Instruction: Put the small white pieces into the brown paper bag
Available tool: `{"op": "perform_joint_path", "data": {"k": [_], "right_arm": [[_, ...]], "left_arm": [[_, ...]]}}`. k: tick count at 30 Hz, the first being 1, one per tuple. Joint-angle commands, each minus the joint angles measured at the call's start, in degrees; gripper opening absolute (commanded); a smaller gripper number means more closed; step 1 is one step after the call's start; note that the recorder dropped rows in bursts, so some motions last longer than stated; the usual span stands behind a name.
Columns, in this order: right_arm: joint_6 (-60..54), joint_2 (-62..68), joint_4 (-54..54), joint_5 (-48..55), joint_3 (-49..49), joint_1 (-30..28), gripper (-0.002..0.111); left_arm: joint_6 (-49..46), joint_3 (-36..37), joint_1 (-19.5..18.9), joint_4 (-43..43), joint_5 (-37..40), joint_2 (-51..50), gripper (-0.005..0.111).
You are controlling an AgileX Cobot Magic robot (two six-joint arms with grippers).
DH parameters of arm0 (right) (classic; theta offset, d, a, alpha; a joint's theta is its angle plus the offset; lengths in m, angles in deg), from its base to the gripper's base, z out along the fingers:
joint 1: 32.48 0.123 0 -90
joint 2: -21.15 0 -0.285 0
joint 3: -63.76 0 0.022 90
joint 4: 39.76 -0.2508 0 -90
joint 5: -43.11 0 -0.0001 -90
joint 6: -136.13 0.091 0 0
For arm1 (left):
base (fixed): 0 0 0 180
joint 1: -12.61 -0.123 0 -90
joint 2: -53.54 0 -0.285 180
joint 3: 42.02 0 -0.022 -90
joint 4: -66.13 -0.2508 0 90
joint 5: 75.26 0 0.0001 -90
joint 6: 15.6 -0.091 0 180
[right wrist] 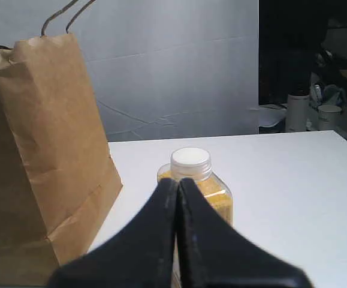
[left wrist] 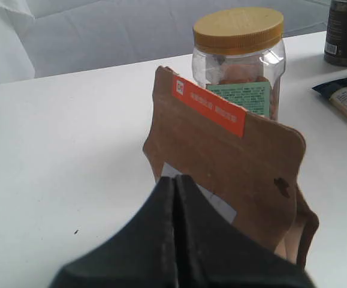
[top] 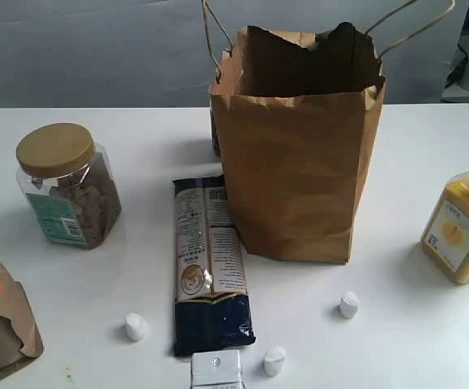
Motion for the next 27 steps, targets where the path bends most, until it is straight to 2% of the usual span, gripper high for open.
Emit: {"op": "perform_joint_path", "data": {"k": [1, 4, 9, 13, 21, 23, 27], "right_arm": [[-0.48, -0.34, -0.51, -0.74, 0.19, -0.29, 0.000], [0.00, -0.34, -1.78, -1.31, 0.19, -0.29, 0.000], [2.83, -0.34, -15.84, -3.36, 0.19, -0.07, 0.000], [0.56, -0.34, -21.57, -2.46, -0.88, 2.10, 0.000], [-3.07, 0.82, -23.32, 1.62, -11.90, 12.51, 0.000], [-3.07, 2.52, -24.88, 1.43, -11.94, 13.88, 0.000], [-4.75, 10.56, -25.07, 8.45, -11.94, 14.60, 0.000]], "left_arm": [[0.12, 0.17, 0.21, 0.51, -0.37, 0.20, 0.000], [0.12, 0.17, 0.21, 0.51, -0.37, 0.20, 0.000], [0.12, 0.17, 0.21, 0.51, -0.37, 0.20, 0.000], [0.12, 0.17, 0.21, 0.51, -0.37, 0.20, 0.000], [0.12, 0.17, 0.21, 0.51, -0.37, 0.20, 0.000], [0.12, 0.17, 0.21, 0.51, -0.37, 0.20, 0.000], [0.12, 0.17, 0.21, 0.51, -0.37, 0.20, 0.000]]}}
